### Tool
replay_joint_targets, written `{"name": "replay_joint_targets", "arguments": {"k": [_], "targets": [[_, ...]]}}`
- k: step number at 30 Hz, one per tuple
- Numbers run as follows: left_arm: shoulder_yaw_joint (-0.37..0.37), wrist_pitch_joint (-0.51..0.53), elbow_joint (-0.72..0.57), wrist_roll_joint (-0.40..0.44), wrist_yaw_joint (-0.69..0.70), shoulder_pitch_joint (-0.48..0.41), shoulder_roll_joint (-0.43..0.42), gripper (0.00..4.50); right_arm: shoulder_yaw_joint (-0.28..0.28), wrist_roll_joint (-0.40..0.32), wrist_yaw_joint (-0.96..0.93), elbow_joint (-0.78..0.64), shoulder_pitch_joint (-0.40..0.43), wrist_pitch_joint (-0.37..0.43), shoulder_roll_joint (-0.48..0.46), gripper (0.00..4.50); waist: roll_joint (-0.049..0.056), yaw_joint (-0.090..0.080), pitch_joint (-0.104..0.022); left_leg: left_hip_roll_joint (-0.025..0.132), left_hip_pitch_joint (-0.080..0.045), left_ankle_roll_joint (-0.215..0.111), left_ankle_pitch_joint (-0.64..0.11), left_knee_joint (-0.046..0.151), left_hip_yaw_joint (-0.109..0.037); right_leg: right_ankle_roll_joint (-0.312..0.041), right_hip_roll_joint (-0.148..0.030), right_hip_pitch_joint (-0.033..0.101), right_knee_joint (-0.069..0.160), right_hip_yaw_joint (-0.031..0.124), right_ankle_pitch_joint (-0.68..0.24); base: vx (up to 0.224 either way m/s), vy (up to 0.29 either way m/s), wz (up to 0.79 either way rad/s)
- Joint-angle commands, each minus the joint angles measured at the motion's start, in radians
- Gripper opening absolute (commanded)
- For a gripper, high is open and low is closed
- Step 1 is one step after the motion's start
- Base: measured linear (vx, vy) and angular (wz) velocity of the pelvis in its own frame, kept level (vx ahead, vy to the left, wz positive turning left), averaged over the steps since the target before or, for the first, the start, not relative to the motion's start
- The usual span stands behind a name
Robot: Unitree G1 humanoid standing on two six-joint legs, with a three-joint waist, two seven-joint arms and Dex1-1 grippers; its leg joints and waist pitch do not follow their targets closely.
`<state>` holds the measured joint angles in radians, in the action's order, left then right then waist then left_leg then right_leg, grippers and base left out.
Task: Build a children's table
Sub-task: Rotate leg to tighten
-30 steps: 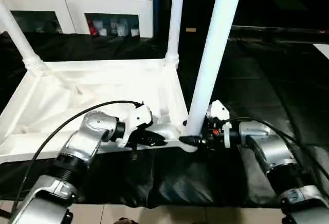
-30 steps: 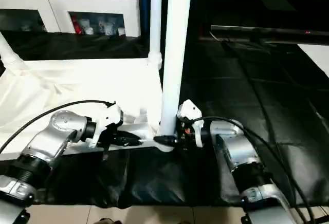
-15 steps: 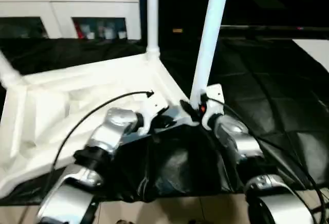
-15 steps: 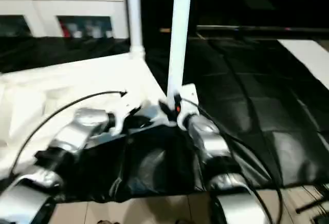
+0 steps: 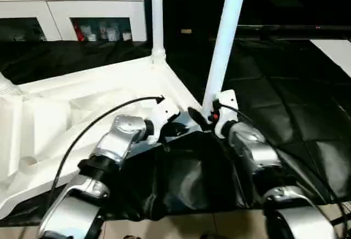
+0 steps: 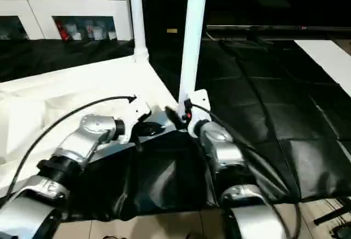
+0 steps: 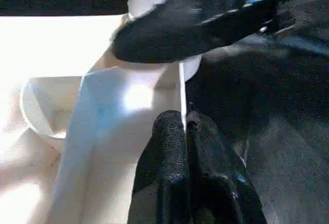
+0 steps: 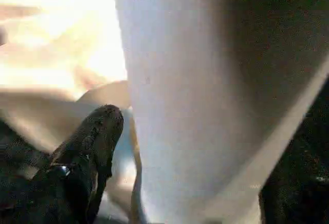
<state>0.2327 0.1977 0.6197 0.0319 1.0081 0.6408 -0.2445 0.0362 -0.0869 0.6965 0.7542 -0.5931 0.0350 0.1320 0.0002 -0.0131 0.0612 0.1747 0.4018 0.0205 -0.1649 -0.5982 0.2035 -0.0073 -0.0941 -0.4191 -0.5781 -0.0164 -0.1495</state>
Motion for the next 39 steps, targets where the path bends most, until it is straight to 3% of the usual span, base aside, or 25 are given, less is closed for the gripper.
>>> {"name": "replay_joint_targets", "arguments": {"k": [1,4,9,11,14,18,21,24,32,36,37,39], "targets": [[0.031,-0.023,-0.056,-0.029,0.066,0.01,0.013,0.0,0.075,-0.014,0.115,-0.049,0.003,0.011,-0.015,3.82,-0.004,0.006,-0.077,0.047,-0.03,-0.049,-0.316,0.08,-0.022,-0.227,-0.039,0.038,0.06,0.016,-0.25,0.0,0.0,0.0],[0.06,-0.013,-0.097,-0.039,0.171,-0.019,-0.039,0.0,0.112,-0.023,0.272,-0.116,0.039,0.03,0.057,3.82,0.001,0.014,-0.078,0.05,-0.033,-0.06,-0.286,0.079,-0.019,-0.244,-0.036,0.039,0.054,0.015,-0.205,0.0,0.0,0.0],[0.07,-0.008,-0.118,-0.043,0.218,-0.033,-0.069,0.0,0.138,-0.049,0.387,-0.172,0.07,0.056,0.105,3.82,0.003,0.031,-0.078,0.054,-0.036,-0.066,-0.241,0.077,-0.015,-0.265,-0.033,0.044,0.043,0.012,-0.152,0.0,0.0,0.0],[0.073,-0.001,-0.131,-0.048,0.247,-0.039,-0.09,0.0,0.167,-0.061,0.481,-0.216,0.09,0.077,0.14,3.66,-0.001,0.044,-0.077,0.055,-0.037,-0.06,-0.258,0.078,-0.014,-0.256,-0.035,0.044,0.046,0.013,-0.191,0.0,0.0,0.0],[0.073,0.004,-0.136,-0.05,0.265,-0.041,-0.102,0.0,0.184,-0.055,0.526,-0.221,0.094,0.078,0.158,3.47,-0.001,0.049,-0.074,0.056,-0.04,-0.041,-0.296,0.081,-0.015,-0.24,-0.036,0.038,0.052,0.014,-0.259,0.0,0.0,0.0],[0.077,0.019,-0.15,-0.059,0.291,-0.044,-0.116,0.0,0.194,-0.061,0.579,-0.22,0.087,0.092,0.169,3.06,-0.003,0.047,-0.069,0.055,-0.04,-0.008,-0.352,0.086,-0.019,-0.21,-0.038,0.033,0.06,0.015,-0.353,0.0,0.0,0.0],[0.079,0.026,-0.161,-0.063,0.299,-0.047,-0.12,0.0,0.202,-0.064,0.595,-0.235,0.088,0.11,0.175,3.01,-0.003,0.046,-0.069,0.054,-0.044,0.003,-0.374,0.087,-0.021,-0.196,-0.038,0.028,0.064,0.017,-0.384,0.0,0.0,0.0],[0.082,0.028,-0.164,-0.062,0.306,-0.049,-0.124,0.0,0.212,-0.062,0.609,-0.245,0.096,0.113,0.179,2.64,-0.006,0.045,-0.07,0.054,-0.041,0.003,-0.37,0.087,-0.022,-0.191,-0.039,0.028,0.063,0.017,-0.384,0.0,0.0,0.0],[0.075,0.03,-0.168,-0.058,0.285,-0.055,-0.113,0.0,0.204,-0.066,0.595,-0.248,0.116,0.125,0.16,2.57,-0.003,0.046,-0.073,0.053,-0.039,-0.008,-0.331,0.085,-0.02,-0.204,-0.038,0.032,0.059,0.017,-0.328,0.0,0.0,0.0],[0.054,0.025,-0.146,-0.052,0.213,-0.042,-0.079,0.0,0.176,-0.075,0.52,-0.228,0.121,0.135,0.121,2.56,-0.004,0.046,-0.072,0.052,-0.039,-0.008,-0.337,0.085,-0.02,-0.203,-0.038,0.031,0.061,0.017,-0.342,0.0,0.0,0.0],[0.044,0.023,-0.122,-0.043,0.162,-0.023,-0.053,0.0,0.142,-0.067,0.414,-0.188,0.105,0.119,0.078,2.56,-0.004,0.039,-0.07,0.05,-0.039,0.005,-0.361,0.086,-0.021,-0.195,-0.039,0.025,0.064,0.018,-0.375,0.0,0.0,0.0],[0.035,0.025,-0.097,-0.032,0.106,-0.002,-0.025,0.0,0.106,-0.052,0.278,-0.133,0.078,0.111,0.03,2.56,-0.004,0.035,-0.07,0.048,-0.04,0.02,-0.386,0.086,-0.027,-0.182,-0.041,0.026,0.068,0.015,-0.421,0.0,0.0,0.0]]}}
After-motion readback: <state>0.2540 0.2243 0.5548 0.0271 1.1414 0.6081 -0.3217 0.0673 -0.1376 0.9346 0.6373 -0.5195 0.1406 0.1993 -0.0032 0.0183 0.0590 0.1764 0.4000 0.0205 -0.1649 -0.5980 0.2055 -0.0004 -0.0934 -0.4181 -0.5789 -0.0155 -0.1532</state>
